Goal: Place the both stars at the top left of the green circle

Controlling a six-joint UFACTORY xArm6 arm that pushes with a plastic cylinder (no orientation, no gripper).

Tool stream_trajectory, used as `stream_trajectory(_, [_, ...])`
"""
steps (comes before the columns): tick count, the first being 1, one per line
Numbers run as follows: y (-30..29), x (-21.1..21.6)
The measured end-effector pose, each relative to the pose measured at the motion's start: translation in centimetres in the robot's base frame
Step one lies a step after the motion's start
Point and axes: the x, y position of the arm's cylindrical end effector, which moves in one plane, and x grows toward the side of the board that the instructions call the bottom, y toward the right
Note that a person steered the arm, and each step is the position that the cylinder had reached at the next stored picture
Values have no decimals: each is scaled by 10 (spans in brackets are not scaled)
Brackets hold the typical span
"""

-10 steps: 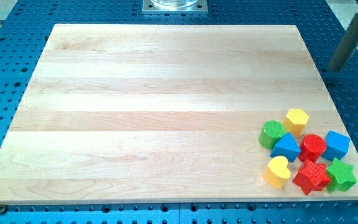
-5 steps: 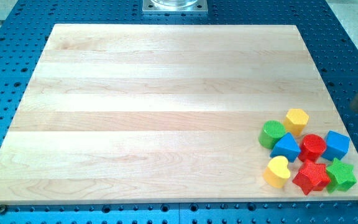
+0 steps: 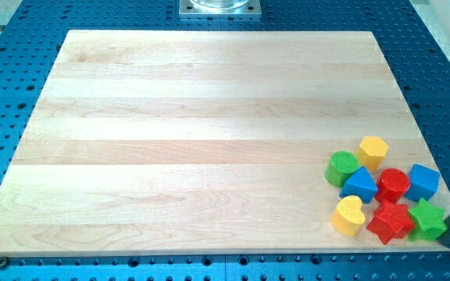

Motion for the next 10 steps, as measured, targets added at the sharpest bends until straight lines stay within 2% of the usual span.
stream_trajectory(5, [-156, -11])
stream_trajectory(6, [-175, 2])
stream_trajectory(7, [-194, -3])
stream_trajectory(8, [-195, -13])
stream_trajectory(10, [-186, 2])
